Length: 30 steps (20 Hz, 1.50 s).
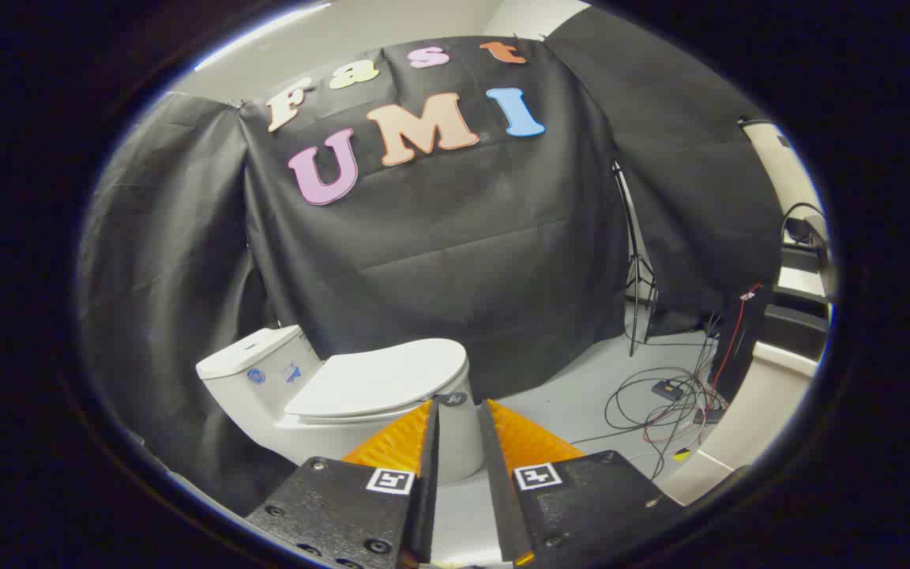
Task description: Open the toilet lid.
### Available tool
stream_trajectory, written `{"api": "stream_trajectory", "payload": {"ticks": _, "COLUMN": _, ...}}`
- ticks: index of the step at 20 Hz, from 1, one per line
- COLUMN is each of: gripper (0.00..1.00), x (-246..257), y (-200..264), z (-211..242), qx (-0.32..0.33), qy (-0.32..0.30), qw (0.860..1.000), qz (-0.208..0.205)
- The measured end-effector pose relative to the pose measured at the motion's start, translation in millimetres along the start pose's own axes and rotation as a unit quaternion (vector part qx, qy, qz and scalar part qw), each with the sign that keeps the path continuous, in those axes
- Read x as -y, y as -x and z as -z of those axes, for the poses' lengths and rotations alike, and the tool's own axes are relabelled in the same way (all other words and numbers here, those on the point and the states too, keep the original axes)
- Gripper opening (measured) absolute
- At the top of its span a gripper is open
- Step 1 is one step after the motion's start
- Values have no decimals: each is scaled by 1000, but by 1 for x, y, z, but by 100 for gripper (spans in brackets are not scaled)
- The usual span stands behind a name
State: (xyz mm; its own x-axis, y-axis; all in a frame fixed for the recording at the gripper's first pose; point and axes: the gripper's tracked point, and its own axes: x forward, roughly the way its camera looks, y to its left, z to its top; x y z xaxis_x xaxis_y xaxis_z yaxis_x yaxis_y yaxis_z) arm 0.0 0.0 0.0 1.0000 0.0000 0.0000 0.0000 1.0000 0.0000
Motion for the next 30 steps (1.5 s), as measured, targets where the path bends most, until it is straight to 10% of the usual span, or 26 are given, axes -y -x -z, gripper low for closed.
{"api": "stream_trajectory", "payload": {"ticks": 10, "gripper": 32, "x": 3, "y": -17, "z": 11, "qx": -50, "qy": -45, "qw": 998, "qz": 12}}
{"api": "stream_trajectory", "payload": {"ticks": 15, "gripper": 34, "x": 4, "y": -60, "z": -17, "qx": 3, "qy": -165, "qw": 986, "qz": 9}}
{"api": "stream_trajectory", "payload": {"ticks": 30, "gripper": 35, "x": -1, "y": -226, "z": 53, "qx": -37, "qy": -506, "qw": 861, "qz": 20}}
